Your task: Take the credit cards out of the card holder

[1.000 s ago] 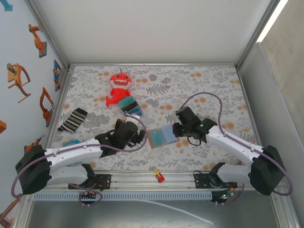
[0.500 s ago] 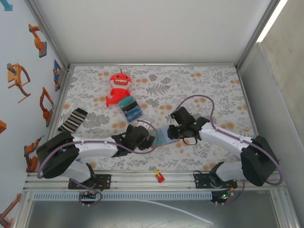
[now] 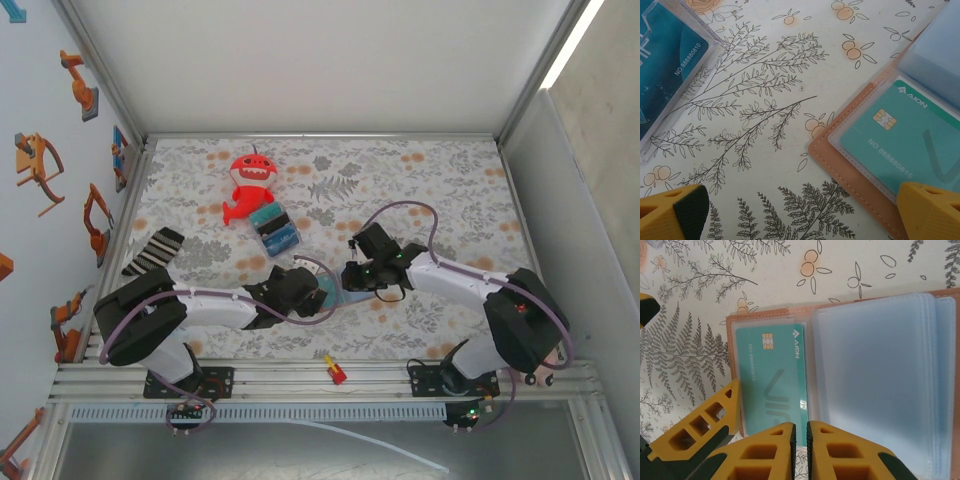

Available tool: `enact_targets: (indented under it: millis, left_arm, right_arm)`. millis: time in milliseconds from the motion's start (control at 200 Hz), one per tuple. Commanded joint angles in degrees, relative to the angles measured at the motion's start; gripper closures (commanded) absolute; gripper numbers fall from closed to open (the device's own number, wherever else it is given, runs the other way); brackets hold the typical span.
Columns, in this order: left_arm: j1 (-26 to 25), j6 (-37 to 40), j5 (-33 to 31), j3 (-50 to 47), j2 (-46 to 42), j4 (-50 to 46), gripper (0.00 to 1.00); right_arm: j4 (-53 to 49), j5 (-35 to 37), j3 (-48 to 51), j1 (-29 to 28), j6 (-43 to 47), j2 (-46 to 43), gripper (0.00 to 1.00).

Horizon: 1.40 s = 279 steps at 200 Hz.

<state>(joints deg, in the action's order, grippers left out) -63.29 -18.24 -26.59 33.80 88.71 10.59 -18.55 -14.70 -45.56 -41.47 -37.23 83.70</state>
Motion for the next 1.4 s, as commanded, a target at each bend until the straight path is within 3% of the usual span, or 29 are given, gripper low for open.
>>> enact_targets:
  millis: [0, 661, 1392]
  left_arm:
    - [0.0, -0.1, -1.1, 1.4, 0.5, -2.0, 0.03]
    - [-0.1, 1.6, -2.2, 3.3, 1.9, -5.4, 0.03]
    - [0.0, 1.7, -3.0, 4.5, 2.3, -7.6, 0.03]
  right_arm:
    - [1.4, -1.5, -1.8, 0.2, -1.2, 1.3, 0.85]
    - [1.9, -4.9, -3.1, 0.2, -2.2, 7.9, 0.8]
    - [1.0, -3.1, -1.9, 0.2, -2.4, 10.8, 0.76]
